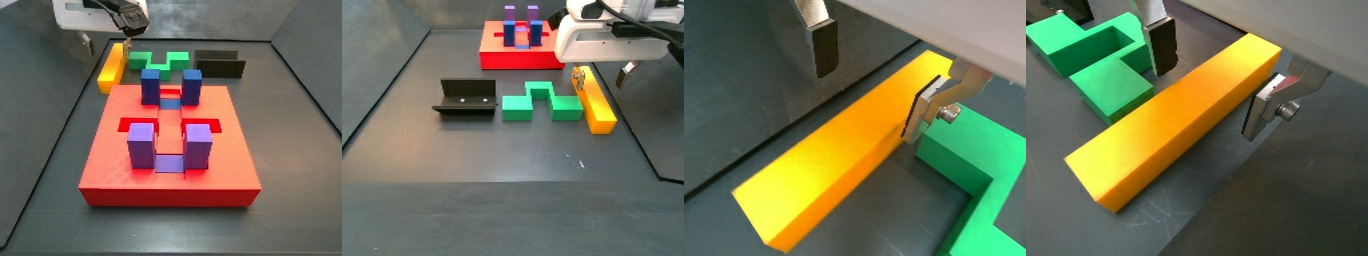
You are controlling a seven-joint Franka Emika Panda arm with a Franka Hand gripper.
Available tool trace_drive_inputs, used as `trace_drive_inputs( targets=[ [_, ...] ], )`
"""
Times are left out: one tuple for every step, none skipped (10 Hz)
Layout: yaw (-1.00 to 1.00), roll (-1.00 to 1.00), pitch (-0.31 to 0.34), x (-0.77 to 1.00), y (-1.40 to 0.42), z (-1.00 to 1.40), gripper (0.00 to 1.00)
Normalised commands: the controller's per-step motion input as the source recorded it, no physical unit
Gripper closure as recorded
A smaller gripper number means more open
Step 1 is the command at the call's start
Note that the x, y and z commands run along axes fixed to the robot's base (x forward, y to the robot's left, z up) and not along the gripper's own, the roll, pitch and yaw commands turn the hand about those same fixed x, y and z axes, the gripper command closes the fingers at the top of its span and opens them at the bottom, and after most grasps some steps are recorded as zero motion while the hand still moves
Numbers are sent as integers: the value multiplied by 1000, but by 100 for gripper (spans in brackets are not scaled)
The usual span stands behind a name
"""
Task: Pick up the yellow object. Move up. Move to above the board. Insert the yellow object.
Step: Pick up the yellow object.
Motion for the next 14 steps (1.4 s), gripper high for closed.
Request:
trace_drive_inputs(
  targets=[
    [-14, -40, -29, 277, 0, -40, 0],
    [0, 0, 0, 0, 0, -311, 0],
    [0, -11, -40, 0, 0, -400, 0],
    [0, -4, -39, 0, 0, -414, 0],
    [0, 0, -20, 0, 0, -449, 0],
    [0, -13, -43, 0, 0, -354, 0],
    [0, -10, -36, 0, 0, -309, 0],
    [-9, 0, -27, 6, 0, -329, 0],
    [-6, -17, -34, 0, 0, -303, 0],
    [-11, -37, -50, 0, 0, -249, 0],
    [-3, -24, -46, 0, 0, -140, 0],
    [0, 0, 0, -20, 0, 0, 0],
    [0, 59, -44, -134, -14, 0, 0],
    [0, 0, 0, 0, 0, 0, 100]
  ],
)
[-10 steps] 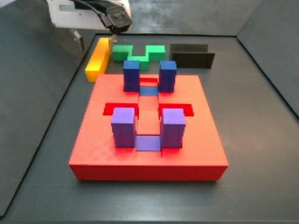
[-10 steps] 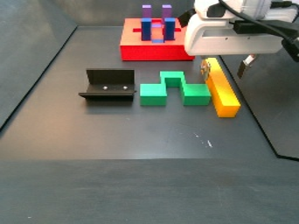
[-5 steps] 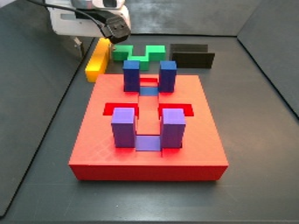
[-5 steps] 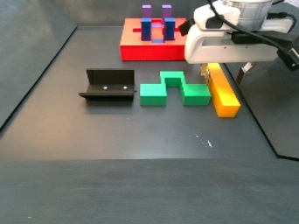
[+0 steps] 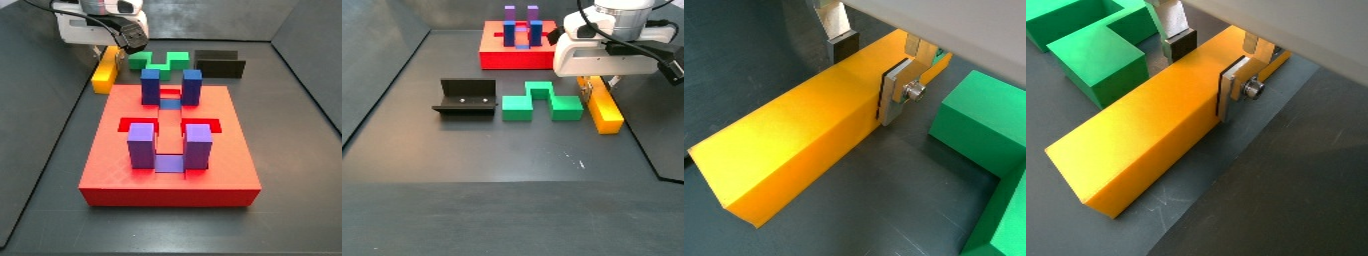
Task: Pick up the yellow object. Move up. Move to above the board. Insert the yellow object.
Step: Pick up the yellow object.
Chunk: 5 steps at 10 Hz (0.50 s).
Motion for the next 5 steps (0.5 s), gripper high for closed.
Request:
trace_drive_inputs(
  targets=[
    [0, 0, 0, 0, 0, 0, 100],
    [0, 0, 0, 0, 0, 0, 100],
    [0, 0, 0, 0, 0, 0, 100],
    [0, 0, 0, 0, 0, 0, 100],
    [0, 0, 0, 0, 0, 0, 100]
  ],
)
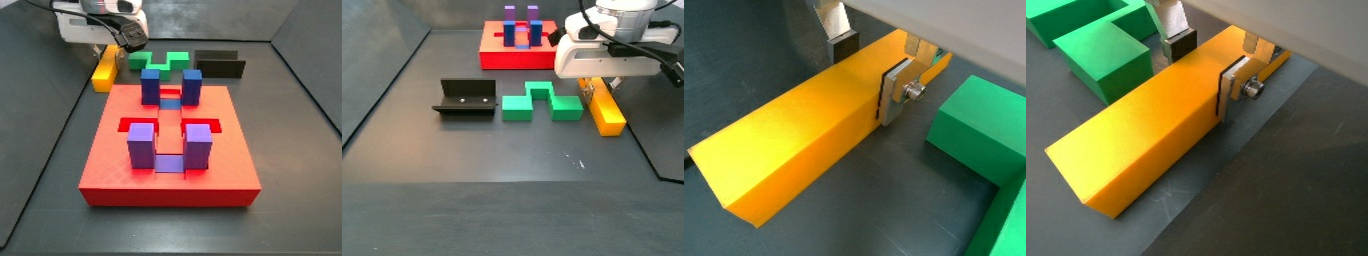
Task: Pick up the yellow object. Move up. Move to above the board. Insert the yellow object.
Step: Pick up the yellow object, then move up.
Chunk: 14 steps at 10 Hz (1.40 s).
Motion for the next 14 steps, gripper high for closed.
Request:
trace_drive_inputs(
  targets=[
    [0, 0, 0, 0, 0, 0, 100],
    [0, 0, 0, 0, 0, 0, 100],
    [0, 0, 0, 0, 0, 0, 100],
    [0, 0, 0, 0, 0, 0, 100],
    [0, 0, 0, 0, 0, 0, 100],
    [0, 0, 0, 0, 0, 0, 100],
    [0, 0, 0, 0, 0, 0, 100],
    [0, 0, 0, 0, 0, 0, 100],
    [0, 0, 0, 0, 0, 0, 100],
    [0, 0, 0, 0, 0, 0, 100],
    [0, 0, 0, 0, 0, 833, 100],
    [-33, -6, 5, 8, -61, 820, 100],
    [-26, 27, 98, -28, -31, 549, 100],
    [-24, 58, 104, -9, -11, 376, 100]
  ],
)
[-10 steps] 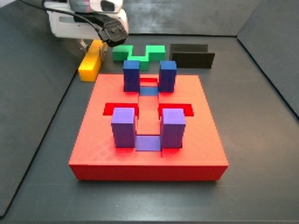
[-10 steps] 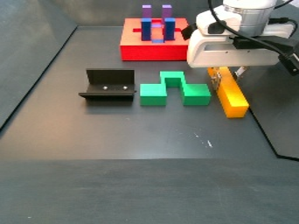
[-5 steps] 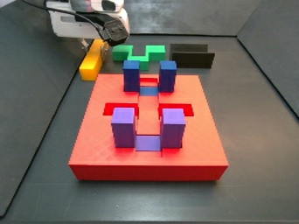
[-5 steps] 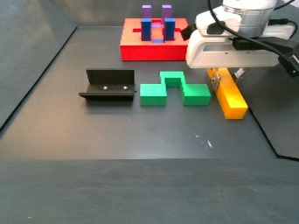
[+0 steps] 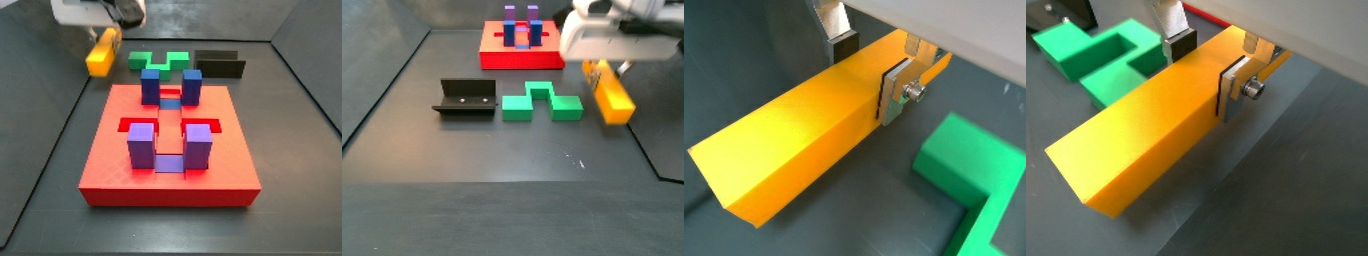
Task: Pick up the yellow object. Move up. Move to above the board. Insert the yellow object.
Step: Move to above the board.
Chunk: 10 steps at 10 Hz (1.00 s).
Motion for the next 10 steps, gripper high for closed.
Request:
trace_drive_inputs(
  targets=[
    [0, 0, 0, 0, 0, 1400, 100],
    [7, 7, -12, 0, -1, 1400, 100],
    [5, 55, 38, -54, 8, 1400, 100],
    [10, 88, 26, -53, 6, 1400, 100],
    [6, 68, 25, -15, -1, 1400, 100],
    [3, 27, 59, 9, 11, 1400, 100],
    [2, 12, 83, -11, 11, 1400, 100],
    [3, 13, 59, -13, -5, 977, 100],
    [6, 4, 47, 9, -2, 450, 100],
    [4, -4, 47, 32, 2, 184, 100]
  ],
)
